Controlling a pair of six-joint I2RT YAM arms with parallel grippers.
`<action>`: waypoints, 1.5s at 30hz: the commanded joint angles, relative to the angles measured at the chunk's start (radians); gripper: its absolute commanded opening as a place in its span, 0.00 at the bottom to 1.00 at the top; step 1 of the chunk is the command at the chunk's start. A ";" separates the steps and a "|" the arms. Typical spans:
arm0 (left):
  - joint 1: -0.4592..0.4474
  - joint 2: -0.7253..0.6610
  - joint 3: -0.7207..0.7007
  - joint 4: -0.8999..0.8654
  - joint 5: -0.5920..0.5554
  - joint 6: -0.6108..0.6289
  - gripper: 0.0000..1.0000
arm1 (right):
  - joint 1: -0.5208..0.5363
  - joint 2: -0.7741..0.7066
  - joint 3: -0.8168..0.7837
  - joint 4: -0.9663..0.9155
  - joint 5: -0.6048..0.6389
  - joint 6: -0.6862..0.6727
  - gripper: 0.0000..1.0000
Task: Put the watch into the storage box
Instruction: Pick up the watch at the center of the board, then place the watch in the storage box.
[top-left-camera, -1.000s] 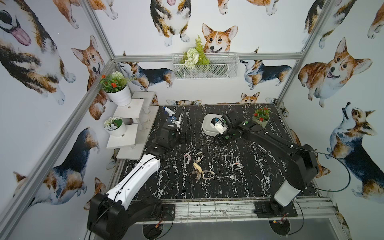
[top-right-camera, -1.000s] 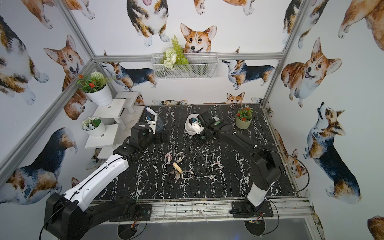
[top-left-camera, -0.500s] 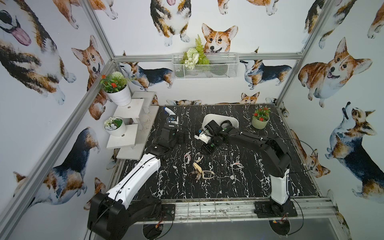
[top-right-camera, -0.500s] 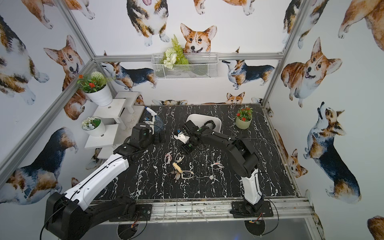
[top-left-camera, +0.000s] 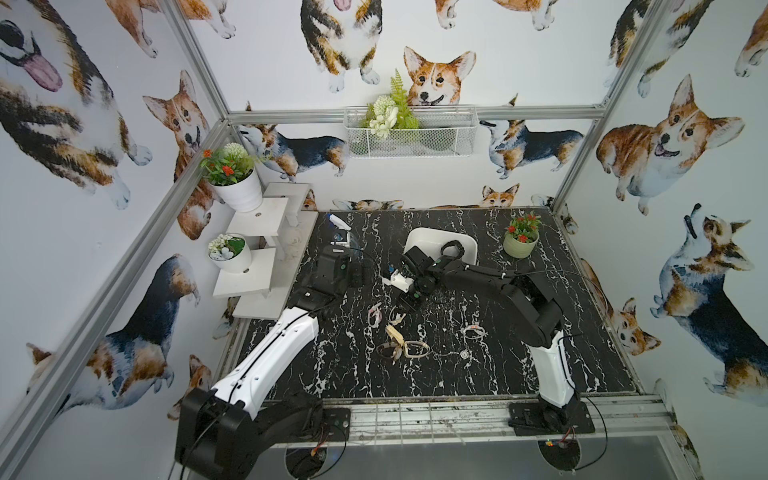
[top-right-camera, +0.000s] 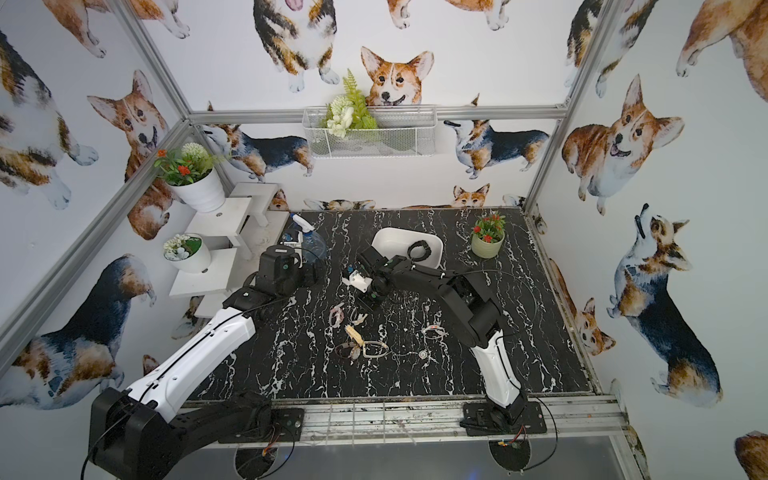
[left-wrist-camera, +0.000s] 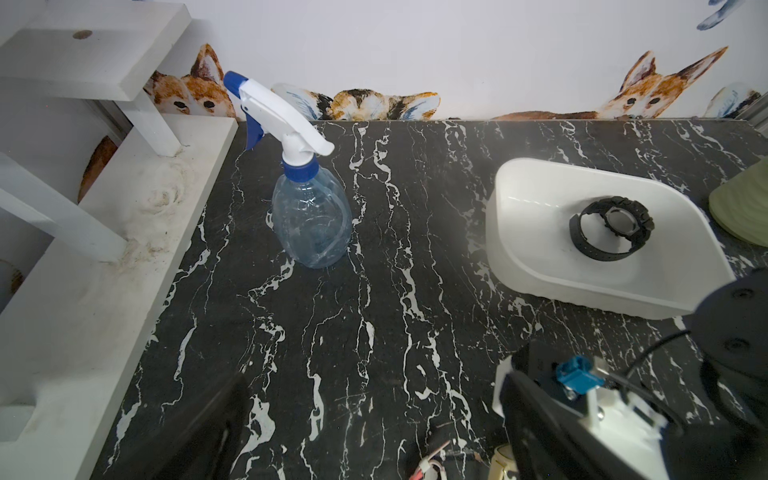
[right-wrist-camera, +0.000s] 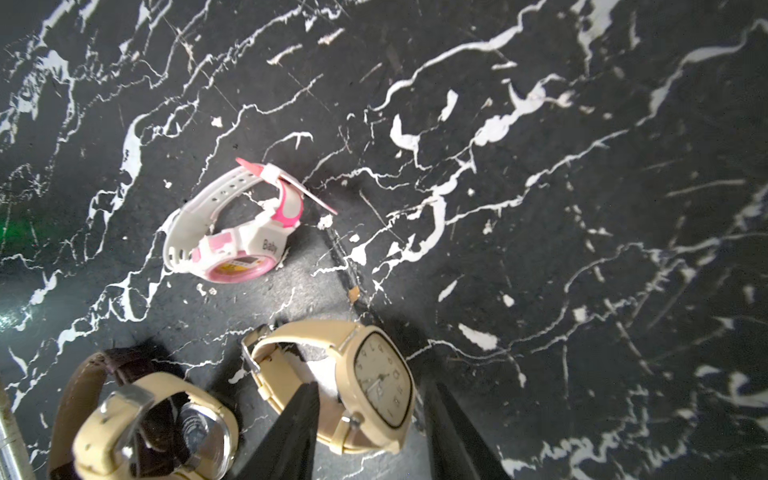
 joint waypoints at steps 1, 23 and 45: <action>0.004 0.000 0.011 0.003 0.013 -0.011 1.00 | 0.004 0.013 0.010 0.026 0.008 -0.014 0.41; 0.009 -0.008 -0.050 0.106 0.123 -0.010 1.00 | -0.207 -0.276 -0.193 0.358 -0.102 0.329 0.02; 0.009 0.061 0.001 0.077 0.192 -0.005 1.00 | -0.277 0.194 0.527 -0.223 0.498 0.285 0.00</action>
